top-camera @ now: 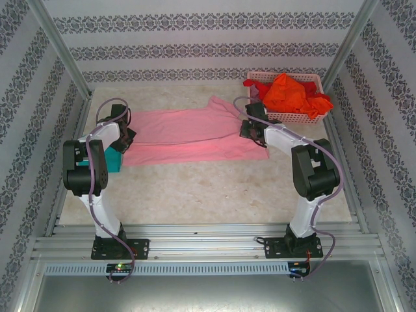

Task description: Fold and stack the t-shirts

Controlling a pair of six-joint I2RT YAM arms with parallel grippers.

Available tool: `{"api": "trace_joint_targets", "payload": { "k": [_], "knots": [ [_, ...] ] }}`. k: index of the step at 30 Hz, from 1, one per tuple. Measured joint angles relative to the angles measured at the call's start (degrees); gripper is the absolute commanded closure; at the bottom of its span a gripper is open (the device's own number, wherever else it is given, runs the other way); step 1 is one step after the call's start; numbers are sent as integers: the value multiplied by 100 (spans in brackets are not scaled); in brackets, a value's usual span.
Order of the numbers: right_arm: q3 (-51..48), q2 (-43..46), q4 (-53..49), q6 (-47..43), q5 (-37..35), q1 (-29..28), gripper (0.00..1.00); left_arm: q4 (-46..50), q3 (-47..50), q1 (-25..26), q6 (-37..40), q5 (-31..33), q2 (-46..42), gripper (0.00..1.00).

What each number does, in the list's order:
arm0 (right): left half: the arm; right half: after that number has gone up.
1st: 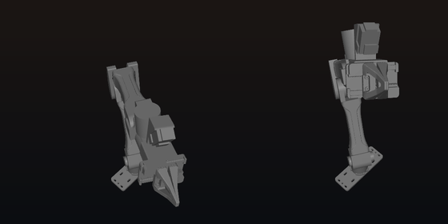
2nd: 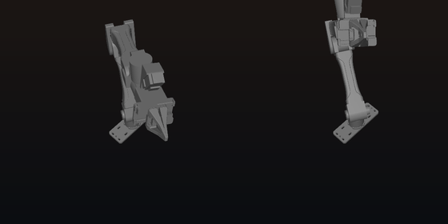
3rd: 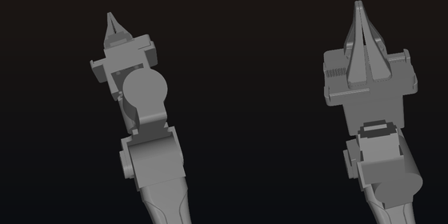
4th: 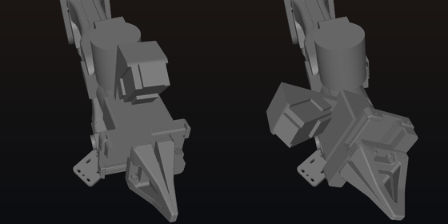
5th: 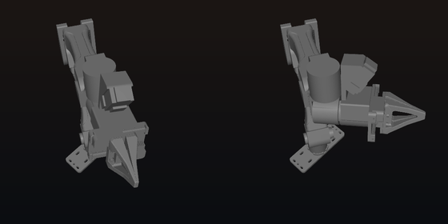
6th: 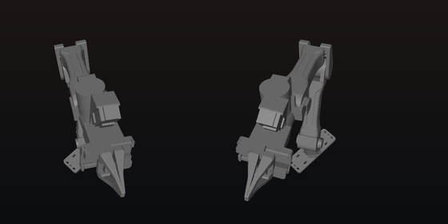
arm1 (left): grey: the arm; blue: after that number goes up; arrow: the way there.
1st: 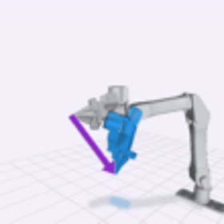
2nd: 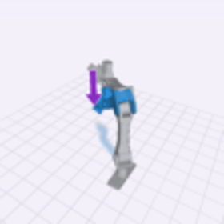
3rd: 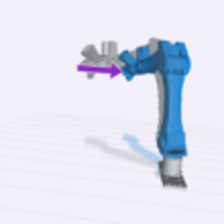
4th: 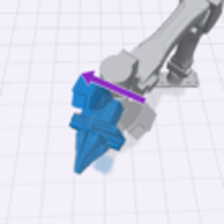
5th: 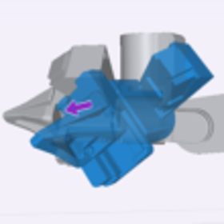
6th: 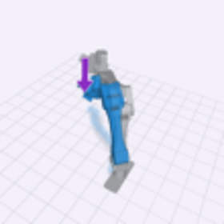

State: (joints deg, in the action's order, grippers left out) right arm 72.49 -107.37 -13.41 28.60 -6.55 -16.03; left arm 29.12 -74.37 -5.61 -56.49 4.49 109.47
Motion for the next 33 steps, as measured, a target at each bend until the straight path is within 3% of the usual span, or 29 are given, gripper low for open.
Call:
{"api": "trace_joint_targets", "payload": {
  "k": [2,5,8,11,18,25,33],
  "knots": [
    [0,7,44,-55,26,20,49,-2,-24,-13,48,0,0,35],
    [-142,170,188,-157,44,46,33,-7,-48,-9,136,-2,-39,1],
    [-627,715,435,-267,44,39,29,-9,-35,50,260,17,-238,0],
    [-927,1108,647,-310,48,-42,31,-94,70,240,354,44,-590,0],
    [-946,564,857,-133,389,-326,37,-553,372,944,354,-168,-640,0],
    [-931,-111,695,177,608,-302,38,-938,960,962,332,-326,-400,0],
    [-2087,737,973,505,660,-210,38,-1453,1937,1016,271,-479,-1113,0]
  ]
}}
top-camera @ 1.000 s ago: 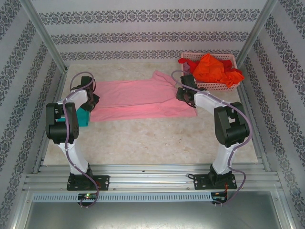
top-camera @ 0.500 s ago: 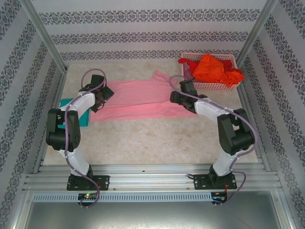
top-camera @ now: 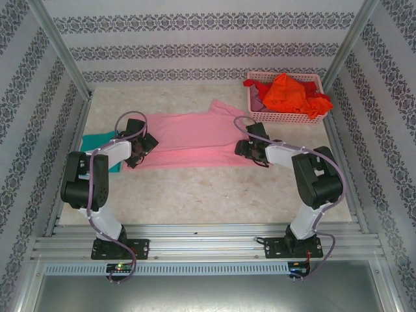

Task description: Fold and stack the t-shirts

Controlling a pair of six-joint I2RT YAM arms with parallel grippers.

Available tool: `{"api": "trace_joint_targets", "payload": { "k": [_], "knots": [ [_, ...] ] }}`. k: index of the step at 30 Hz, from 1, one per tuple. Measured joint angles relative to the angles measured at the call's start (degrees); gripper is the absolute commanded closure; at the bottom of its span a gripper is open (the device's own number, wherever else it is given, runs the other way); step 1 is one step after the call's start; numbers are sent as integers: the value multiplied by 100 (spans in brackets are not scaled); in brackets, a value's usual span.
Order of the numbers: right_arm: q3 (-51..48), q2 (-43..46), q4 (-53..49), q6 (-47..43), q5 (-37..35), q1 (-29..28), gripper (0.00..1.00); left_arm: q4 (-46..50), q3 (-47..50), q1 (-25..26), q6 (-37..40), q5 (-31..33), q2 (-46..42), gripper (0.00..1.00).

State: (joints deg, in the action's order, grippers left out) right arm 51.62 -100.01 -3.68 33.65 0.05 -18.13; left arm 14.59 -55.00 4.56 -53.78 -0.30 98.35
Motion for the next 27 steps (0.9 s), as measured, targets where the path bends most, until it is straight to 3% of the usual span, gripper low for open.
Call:
{"api": "trace_joint_targets", "payload": {
  "k": [8,14,27],
  "knots": [
    [-1401,1360,22,577,138,-111,39,-79,1058,267,-256,-66,-986,0],
    [-1602,1991,-682,669,-33,-190,39,258,1290,337,-549,-122,-1355,0],
    [-1084,1360,-898,632,-127,-466,38,568,754,332,-1237,33,-986,6]
  ]
}}
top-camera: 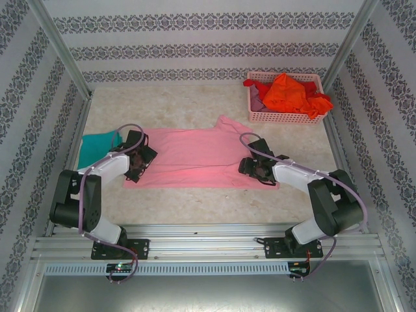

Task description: Fold and stack the t-shirts

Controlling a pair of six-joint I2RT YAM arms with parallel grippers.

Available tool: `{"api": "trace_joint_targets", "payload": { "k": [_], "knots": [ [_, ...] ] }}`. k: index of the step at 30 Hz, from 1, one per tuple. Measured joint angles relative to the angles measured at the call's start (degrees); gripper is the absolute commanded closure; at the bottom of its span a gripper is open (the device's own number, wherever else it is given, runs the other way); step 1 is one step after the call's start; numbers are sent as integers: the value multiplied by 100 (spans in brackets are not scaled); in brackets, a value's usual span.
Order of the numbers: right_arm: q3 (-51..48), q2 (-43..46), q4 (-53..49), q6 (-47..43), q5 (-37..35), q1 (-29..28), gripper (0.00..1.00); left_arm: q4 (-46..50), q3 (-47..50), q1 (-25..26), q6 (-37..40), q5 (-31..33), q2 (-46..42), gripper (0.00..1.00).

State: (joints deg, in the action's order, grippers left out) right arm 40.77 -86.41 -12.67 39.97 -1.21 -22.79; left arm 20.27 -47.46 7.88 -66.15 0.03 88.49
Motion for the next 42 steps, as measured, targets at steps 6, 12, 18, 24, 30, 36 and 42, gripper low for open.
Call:
{"api": "trace_joint_targets", "payload": {
  "k": [6,12,18,24,30,36,42],
  "knots": [
    [79,-33,4,-4,-4,-24,38,-2,-234,-28,-24,20,330,7],
    [105,-35,-2,-74,-4,0,38,-7,-584,-136,-33,28,592,7],
    [315,-35,-26,-144,-28,55,38,-4,-1080,-236,-24,46,903,7],
    [848,-157,-85,-361,-74,96,38,9,-1443,-293,87,151,1086,6],
    [1753,-946,-11,-612,-87,245,38,11,-1587,-389,295,92,1436,5],
    [2033,-1517,26,-697,-63,323,38,-35,-1456,-387,424,-131,1344,5],
    [1366,-1342,79,-671,-15,361,38,-385,-791,-382,422,-282,960,5]
  ]
}}
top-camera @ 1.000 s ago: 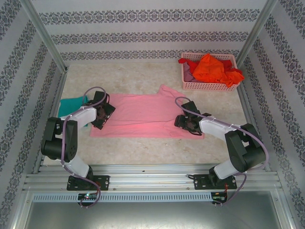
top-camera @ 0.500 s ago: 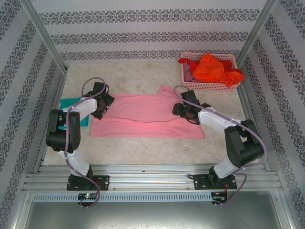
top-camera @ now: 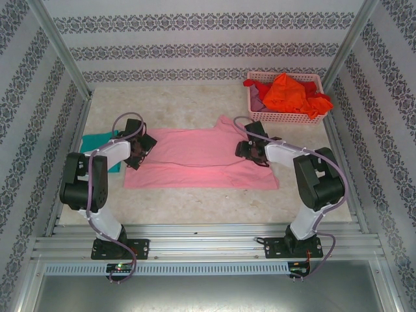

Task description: Fold and stack the t-shirts

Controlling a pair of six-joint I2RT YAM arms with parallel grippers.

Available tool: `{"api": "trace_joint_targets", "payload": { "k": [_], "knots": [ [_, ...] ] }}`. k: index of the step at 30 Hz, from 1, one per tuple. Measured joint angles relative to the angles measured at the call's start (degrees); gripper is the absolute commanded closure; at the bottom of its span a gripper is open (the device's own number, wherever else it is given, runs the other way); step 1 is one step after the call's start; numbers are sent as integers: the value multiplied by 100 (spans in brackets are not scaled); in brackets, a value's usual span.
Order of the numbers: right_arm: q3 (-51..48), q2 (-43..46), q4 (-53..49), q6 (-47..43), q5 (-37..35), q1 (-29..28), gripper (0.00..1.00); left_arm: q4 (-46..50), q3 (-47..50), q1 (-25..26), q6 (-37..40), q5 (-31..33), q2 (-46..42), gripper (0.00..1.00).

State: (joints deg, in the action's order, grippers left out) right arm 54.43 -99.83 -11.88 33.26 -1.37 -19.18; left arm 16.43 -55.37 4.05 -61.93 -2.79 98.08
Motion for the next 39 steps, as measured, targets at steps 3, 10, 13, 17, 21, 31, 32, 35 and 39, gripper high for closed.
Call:
{"api": "trace_joint_targets", "payload": {
  "k": [3,10,13,17,21,31,32,35,39],
  "knots": [
    [-411,337,-17,81,31,35,39,-129,282,11,0,-50,-221,5],
    [-925,1021,-308,304,101,72,40,-184,619,37,0,-79,-546,3],
    [-737,1152,-457,271,61,72,39,-70,549,37,20,-92,-546,1],
    [153,887,-503,83,-166,111,47,341,223,37,138,20,-509,0],
    [1091,168,-227,-52,-409,295,63,575,-186,37,278,201,-514,0],
    [2026,-1436,-122,74,-459,553,75,813,-293,37,431,409,-592,0],
    [2048,-1510,-133,101,-444,553,77,826,-293,37,433,413,-597,0],
    [2094,-1687,-162,131,-389,553,82,855,-289,37,452,442,-634,0],
    [2310,-1805,-249,125,-328,555,96,855,-291,37,479,459,-675,0]
  ]
}}
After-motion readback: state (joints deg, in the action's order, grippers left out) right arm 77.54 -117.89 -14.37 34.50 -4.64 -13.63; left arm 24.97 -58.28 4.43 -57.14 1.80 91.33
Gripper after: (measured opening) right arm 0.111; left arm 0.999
